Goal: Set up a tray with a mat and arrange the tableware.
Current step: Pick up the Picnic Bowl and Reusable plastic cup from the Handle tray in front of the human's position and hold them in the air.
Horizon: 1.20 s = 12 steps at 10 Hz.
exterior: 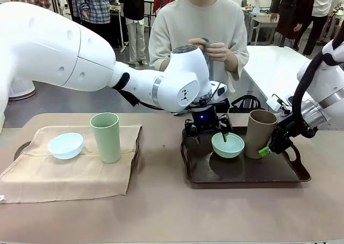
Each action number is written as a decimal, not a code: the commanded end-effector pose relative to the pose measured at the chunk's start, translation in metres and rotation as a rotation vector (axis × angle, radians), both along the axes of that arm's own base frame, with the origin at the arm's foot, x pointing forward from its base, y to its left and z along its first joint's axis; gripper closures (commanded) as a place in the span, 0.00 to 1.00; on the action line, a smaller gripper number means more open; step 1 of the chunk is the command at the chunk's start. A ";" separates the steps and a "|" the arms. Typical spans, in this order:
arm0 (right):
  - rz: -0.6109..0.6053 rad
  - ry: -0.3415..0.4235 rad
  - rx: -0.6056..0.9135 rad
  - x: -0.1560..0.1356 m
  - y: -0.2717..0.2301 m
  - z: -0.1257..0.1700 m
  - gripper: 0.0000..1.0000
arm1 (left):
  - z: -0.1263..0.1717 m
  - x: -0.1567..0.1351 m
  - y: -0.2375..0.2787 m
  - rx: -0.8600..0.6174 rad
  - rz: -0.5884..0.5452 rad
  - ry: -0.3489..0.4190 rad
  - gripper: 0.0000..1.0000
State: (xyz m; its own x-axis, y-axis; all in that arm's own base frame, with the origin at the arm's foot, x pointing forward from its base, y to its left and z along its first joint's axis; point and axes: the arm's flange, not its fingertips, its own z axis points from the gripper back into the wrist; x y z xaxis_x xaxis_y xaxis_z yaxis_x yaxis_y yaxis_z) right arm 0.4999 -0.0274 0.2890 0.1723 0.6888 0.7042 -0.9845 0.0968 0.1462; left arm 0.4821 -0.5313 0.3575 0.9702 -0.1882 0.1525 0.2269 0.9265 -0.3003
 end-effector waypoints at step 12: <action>0.088 0.004 0.056 0.003 -0.002 0.004 1.00 | -0.016 0.017 -0.004 -0.025 0.031 -0.050 1.00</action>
